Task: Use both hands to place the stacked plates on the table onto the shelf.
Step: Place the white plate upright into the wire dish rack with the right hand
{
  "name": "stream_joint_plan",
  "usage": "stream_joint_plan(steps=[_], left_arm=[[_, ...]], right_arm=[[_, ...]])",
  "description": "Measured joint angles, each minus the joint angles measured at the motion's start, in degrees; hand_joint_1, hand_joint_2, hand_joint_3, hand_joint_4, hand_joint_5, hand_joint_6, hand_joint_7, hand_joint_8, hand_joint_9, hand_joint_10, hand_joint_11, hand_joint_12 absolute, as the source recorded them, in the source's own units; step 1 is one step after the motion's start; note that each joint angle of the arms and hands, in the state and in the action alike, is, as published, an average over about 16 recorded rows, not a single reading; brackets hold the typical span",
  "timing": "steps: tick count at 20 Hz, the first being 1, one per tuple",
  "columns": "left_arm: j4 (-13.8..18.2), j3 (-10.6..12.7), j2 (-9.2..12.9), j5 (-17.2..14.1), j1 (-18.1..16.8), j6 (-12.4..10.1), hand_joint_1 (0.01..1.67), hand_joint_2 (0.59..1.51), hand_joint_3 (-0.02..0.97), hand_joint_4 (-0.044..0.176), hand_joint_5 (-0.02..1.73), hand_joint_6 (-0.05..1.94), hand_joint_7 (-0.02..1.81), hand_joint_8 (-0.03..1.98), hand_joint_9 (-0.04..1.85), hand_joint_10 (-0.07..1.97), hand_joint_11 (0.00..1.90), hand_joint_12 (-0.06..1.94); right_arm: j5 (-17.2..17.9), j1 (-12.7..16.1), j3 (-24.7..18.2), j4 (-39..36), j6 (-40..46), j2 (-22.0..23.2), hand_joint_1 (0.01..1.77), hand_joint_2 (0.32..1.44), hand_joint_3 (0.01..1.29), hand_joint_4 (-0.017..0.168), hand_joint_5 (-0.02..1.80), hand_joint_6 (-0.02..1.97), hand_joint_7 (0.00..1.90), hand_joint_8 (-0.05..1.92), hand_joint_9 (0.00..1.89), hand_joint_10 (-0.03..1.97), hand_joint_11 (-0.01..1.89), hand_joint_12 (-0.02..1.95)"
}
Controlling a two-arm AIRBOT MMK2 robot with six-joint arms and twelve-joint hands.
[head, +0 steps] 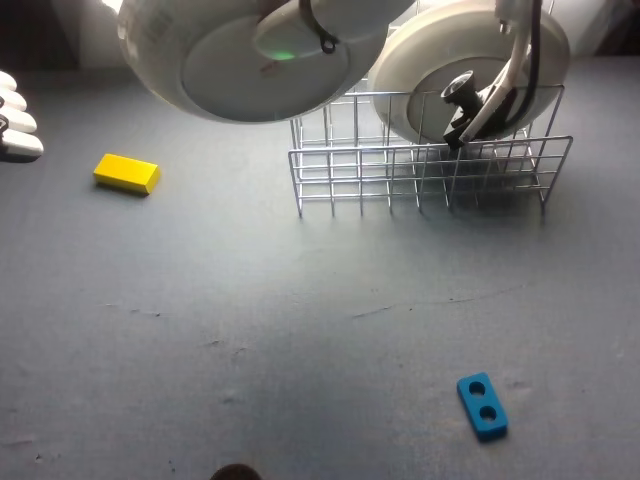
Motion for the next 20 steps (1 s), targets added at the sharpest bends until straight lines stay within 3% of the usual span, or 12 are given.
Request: stream_joint_plan(steps=[20], left_arm=[[0.7, -0.2, -0.1, 0.0, 0.0, 0.0, 0.01, 1.101, 0.009, 0.003, 0.07, 0.01, 0.07, 0.01, 0.03, 0.01, 0.02, 0.0]], right_arm=[[2.6, -1.4, -0.2, 3.9, -0.7, 1.7, 1.21, 0.98, 0.02, 0.023, 1.0, 0.79, 1.12, 0.7, 1.35, 0.02, 0.91, 1.05]])
